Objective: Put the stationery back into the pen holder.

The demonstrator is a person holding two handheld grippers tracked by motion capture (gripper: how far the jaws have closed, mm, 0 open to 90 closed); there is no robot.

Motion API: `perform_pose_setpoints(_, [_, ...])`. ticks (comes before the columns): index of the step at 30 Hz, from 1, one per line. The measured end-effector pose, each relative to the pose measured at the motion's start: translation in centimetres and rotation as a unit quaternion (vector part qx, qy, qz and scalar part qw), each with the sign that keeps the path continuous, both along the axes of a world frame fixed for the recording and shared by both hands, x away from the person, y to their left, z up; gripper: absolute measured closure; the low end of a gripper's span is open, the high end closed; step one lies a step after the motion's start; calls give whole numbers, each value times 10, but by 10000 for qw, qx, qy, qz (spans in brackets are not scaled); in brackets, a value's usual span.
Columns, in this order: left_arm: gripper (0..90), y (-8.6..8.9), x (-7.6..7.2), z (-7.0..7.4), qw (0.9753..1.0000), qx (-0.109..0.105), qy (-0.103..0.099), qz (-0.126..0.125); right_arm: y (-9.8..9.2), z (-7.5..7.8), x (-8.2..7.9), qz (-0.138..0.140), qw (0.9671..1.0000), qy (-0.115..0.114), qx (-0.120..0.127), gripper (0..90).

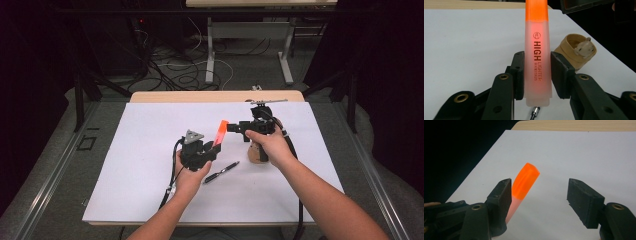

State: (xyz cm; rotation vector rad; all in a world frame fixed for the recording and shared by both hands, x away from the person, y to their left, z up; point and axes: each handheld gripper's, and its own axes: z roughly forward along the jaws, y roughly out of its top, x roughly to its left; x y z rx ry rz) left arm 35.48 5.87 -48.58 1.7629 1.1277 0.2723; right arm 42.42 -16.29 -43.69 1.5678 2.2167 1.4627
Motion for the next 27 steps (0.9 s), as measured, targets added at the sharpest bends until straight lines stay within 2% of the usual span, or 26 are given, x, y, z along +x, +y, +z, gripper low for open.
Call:
perform_pose_setpoints(6, [661,-5,-3,0,10000,-3,-45,-84,-1,-3,2,-57,9996,228,153,398])
perform_pose_setpoints(11, [661,-10,-6,2,9998,-62,-66,-185,0,-4,3,-27,9979,556,339,475])
perform_pose_setpoints(12, [661,-11,-7,3,9997,-64,-70,-219,0,-4,3,14,9975,635,313,488])
perform_pose_setpoints(15, [661,-14,-9,4,9995,-79,-73,-287,3,-6,2,-18,9973,660,311,517])
perform_pose_setpoints(16, [661,-14,-10,4,9995,-68,-111,-291,3,-5,1,-26,9966,745,337,536])
perform_pose_setpoints(18, [661,-15,-11,5,9994,-57,-123,-330,2,-6,1,-24,9964,721,440,546])
perform_pose_setpoints(20, [661,-16,-11,5,9993,-61,-116,-358,3,-6,1,-99,9962,732,465,558])
perform_pose_setpoints(27, [661,-18,-12,6,9991,-77,-154,-384,0,-8,2,-111,9949,792,607,622])
